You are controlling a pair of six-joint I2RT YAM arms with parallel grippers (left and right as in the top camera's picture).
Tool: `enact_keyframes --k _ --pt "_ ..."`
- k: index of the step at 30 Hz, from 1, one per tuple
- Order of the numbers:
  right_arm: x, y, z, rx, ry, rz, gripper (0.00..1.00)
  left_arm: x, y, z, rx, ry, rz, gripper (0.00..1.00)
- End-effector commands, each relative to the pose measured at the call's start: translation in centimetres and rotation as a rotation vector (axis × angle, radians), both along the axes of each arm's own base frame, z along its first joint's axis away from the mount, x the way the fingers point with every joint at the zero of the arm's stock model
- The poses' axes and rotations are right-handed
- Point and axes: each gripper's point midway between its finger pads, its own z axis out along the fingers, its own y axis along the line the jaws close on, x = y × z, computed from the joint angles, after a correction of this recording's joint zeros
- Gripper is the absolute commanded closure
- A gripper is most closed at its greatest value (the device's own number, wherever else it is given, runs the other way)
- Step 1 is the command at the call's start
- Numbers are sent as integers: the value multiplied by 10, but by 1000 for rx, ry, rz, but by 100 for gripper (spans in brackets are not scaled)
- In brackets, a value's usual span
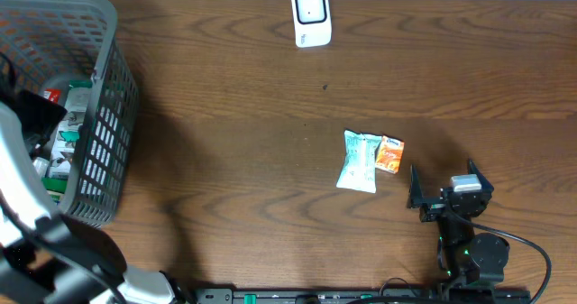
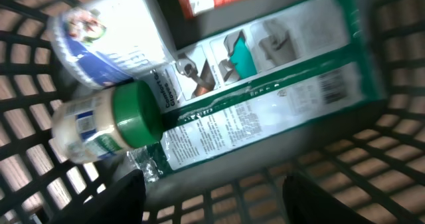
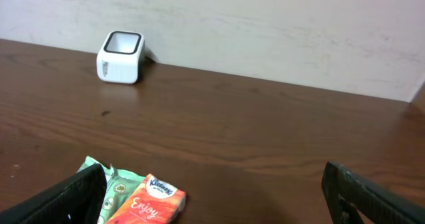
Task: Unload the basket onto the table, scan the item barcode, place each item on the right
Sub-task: 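Withdraw the left gripper back over the grey basket, then lower the left gripper into the basket toward the green-capped jar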
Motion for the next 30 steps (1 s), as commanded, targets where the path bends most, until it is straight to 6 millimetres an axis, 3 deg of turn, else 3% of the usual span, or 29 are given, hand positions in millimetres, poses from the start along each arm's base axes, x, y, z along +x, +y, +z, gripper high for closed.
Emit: enact_keyframes --k 1,8,16,21,30 --pt "0 1 -1 14 3 5 1 0 3 -35 -46 104 -57 33" --pt "0 1 -1 14 3 5 1 7 7 -68 -87 165 -101 32" --pt "0 1 -1 14 3 6 1 28 15 -68 -52 95 -140 26" --pt "0 1 -1 14 3 5 1 15 12 -70 -69 146 -123 26" --pt "0 1 -1 14 3 5 1 -39 21 -68 -69 276 265 27"
